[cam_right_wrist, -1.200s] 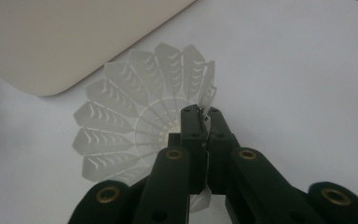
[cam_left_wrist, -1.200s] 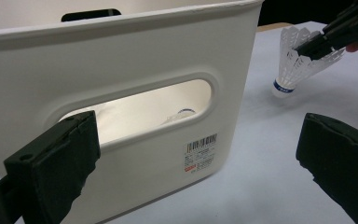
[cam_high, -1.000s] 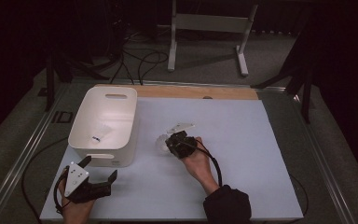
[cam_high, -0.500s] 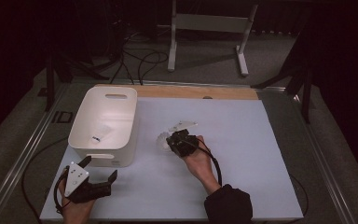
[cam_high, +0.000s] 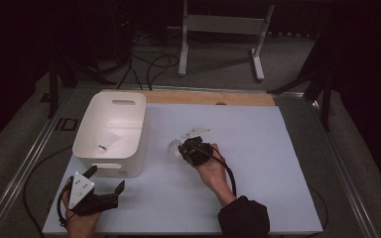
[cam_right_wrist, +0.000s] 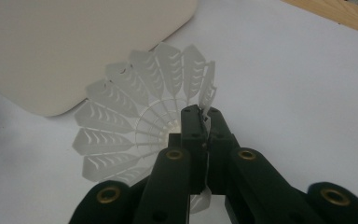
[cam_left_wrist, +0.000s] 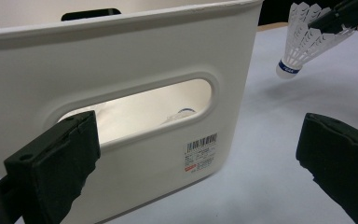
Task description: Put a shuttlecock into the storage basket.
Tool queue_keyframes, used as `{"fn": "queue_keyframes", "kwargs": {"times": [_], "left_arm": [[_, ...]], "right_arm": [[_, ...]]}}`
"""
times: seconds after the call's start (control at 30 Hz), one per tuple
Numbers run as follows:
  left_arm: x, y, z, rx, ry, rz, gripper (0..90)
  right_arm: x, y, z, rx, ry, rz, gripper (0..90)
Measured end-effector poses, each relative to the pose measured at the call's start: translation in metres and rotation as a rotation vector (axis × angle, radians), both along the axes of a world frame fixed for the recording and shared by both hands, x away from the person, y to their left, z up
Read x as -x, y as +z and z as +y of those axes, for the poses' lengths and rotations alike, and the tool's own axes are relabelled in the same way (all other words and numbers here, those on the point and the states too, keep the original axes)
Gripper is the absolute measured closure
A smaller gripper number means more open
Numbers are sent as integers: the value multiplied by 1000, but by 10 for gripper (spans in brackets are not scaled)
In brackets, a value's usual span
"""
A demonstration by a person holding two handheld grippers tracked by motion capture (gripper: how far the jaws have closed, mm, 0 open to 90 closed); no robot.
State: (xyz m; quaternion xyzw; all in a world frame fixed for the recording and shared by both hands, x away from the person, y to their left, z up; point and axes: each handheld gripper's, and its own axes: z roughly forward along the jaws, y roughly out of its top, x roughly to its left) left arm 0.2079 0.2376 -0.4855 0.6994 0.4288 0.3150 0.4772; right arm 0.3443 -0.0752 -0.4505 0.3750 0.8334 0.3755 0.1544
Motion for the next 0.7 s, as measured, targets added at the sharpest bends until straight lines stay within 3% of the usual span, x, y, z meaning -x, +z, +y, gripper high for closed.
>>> {"fn": "queue_keyframes", "kwargs": {"times": [0.7], "left_arm": [[0, 0, 0, 3, 0, -2, 1]], "right_arm": [[0, 12, -1, -23, -1, -11, 893]]}}
